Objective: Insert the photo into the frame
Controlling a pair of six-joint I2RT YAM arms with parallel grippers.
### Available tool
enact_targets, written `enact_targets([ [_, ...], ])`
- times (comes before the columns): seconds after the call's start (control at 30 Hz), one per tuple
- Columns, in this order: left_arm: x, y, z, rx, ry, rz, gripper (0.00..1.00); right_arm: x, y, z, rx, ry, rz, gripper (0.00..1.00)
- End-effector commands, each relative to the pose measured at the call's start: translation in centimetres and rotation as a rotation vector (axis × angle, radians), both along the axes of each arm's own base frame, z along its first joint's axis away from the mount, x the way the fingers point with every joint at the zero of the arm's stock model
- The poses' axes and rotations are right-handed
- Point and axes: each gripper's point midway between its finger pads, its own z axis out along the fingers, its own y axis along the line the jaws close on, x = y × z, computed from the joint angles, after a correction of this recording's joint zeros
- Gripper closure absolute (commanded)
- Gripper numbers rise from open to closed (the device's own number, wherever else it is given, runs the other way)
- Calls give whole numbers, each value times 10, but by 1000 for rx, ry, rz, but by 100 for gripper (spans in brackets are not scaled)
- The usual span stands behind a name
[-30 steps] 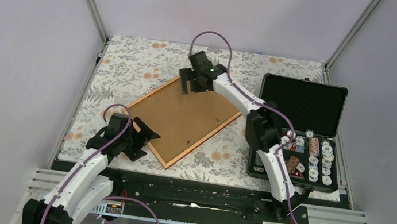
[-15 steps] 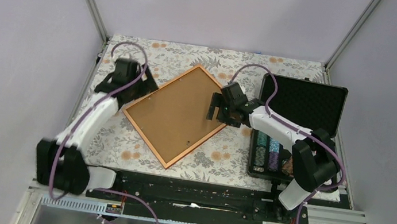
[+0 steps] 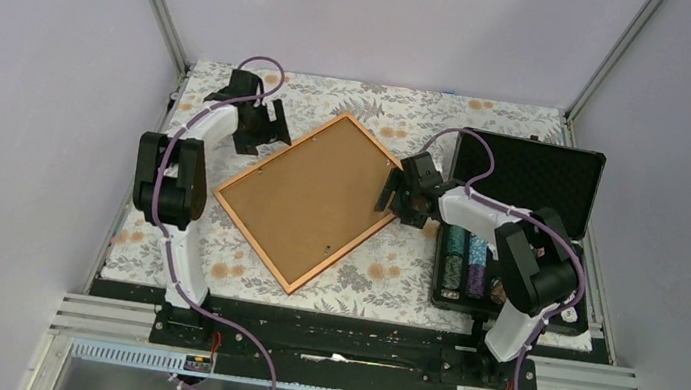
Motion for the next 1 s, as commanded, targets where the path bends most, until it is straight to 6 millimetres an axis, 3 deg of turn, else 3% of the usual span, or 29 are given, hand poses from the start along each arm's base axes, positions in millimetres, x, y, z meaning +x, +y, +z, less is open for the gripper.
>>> enact_targets([
  [0.0, 1, -22, -9, -65, -6, -122, 1, 18, 12, 6, 32, -36, 46, 20],
  [0.07, -12, -30, -28, -124, 54, -114, 1, 20, 13, 3, 19, -28, 49, 21],
  [0.13, -26, -41, -33, -197, 90, -122, 1, 24, 15, 3, 20, -27, 52, 22],
  [0.3, -77, -58, -17, -336, 122, -122, 1, 37, 23, 3, 14, -34, 73, 24],
  [0.47, -124, -64, -14, -399, 138, -124, 4, 60, 29, 12, -13, -59, 95, 25],
  [0.53, -135, -60, -7, -383, 110, -141, 5, 68, 29, 15, -29, -63, 100, 25],
  [0.63, -119, -35, 12, -228, 5, -106, 1, 73, 26, 18, -53, -64, 109, 24],
  [0.8, -64, -1, 62, -172, -150, 100, 1, 79, 13, 9, -109, -72, 93, 28],
  [0.9, -28, 19, 71, -188, -204, 225, 1, 83, 5, 1, -102, -51, 83, 33],
  [0.97, -5, 33, 63, -176, -207, 275, 1, 83, 1, -3, -94, -46, 89, 34],
])
